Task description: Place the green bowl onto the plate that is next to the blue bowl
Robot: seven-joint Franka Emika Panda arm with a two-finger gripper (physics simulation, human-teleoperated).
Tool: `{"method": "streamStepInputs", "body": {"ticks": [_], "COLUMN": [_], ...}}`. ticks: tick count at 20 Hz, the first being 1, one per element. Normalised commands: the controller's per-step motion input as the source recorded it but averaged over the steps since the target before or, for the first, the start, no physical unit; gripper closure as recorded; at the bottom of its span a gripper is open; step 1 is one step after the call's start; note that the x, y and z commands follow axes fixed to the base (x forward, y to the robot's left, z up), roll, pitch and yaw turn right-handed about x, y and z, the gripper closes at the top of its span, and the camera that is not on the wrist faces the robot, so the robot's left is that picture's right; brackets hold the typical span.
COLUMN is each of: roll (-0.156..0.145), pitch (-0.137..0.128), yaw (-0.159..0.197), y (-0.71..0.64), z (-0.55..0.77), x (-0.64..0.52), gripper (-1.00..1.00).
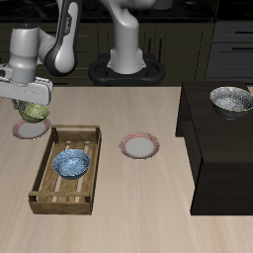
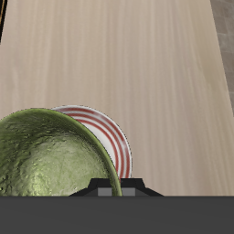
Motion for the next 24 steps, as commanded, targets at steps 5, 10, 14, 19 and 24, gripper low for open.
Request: {"method": "streamStepInputs", "body": {"ticks": [5, 10, 14, 19, 24], "roll": [-0.005, -0.023, -0.084, 0.029, 0.032], "pitch": [0.028, 0.039, -0.012, -0.004, -0.082], "yaw": [0.006, 0.016, 0.073, -0.005, 0.042], "y": [0.05, 0.02, 0.02, 0.20, 0.32], "z": [-0.23, -0.25, -0.11, 0.07, 0.47], "x": [0.12, 0.13, 0.03, -0.10, -0.13], "gripper": [1.00, 1.00, -1.00, -1.00, -1.00]}}
